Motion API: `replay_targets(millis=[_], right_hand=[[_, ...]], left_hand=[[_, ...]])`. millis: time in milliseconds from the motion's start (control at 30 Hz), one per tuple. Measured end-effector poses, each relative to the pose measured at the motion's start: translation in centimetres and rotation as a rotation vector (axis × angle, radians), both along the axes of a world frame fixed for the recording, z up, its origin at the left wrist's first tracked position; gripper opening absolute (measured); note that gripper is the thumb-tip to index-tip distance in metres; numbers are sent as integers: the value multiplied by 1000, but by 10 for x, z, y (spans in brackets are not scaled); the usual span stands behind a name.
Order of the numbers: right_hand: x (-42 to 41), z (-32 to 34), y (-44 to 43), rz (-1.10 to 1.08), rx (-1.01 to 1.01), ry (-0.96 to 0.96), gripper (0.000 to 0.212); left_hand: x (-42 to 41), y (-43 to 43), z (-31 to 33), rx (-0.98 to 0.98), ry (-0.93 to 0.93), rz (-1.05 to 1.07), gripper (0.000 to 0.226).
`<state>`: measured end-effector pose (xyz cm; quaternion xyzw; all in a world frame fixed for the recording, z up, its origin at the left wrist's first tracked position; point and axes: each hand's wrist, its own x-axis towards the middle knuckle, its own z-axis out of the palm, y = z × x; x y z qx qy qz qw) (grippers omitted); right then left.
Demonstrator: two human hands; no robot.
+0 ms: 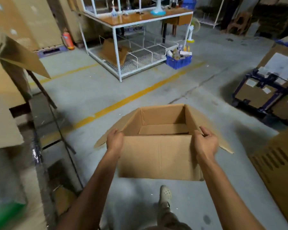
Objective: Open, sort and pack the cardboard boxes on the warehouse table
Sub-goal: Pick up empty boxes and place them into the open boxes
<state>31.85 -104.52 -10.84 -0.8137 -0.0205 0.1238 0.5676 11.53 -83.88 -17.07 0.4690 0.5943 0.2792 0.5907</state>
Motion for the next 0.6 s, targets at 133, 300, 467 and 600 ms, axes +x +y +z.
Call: replay_targets(millis=[133, 300, 467, 600], right_hand=[[56, 5, 69, 119, 64, 12, 44], [116, 27, 154, 210, 192, 7, 46], [149, 60, 239, 280, 365, -9, 51], [165, 80, 309, 345, 496, -25, 51]], left_hand=[[35, 50, 11, 20, -59, 127, 62], [75, 113, 37, 115, -110, 291, 64], [106, 145, 121, 250, -156, 430, 57], [115, 192, 162, 409, -162, 519, 54]])
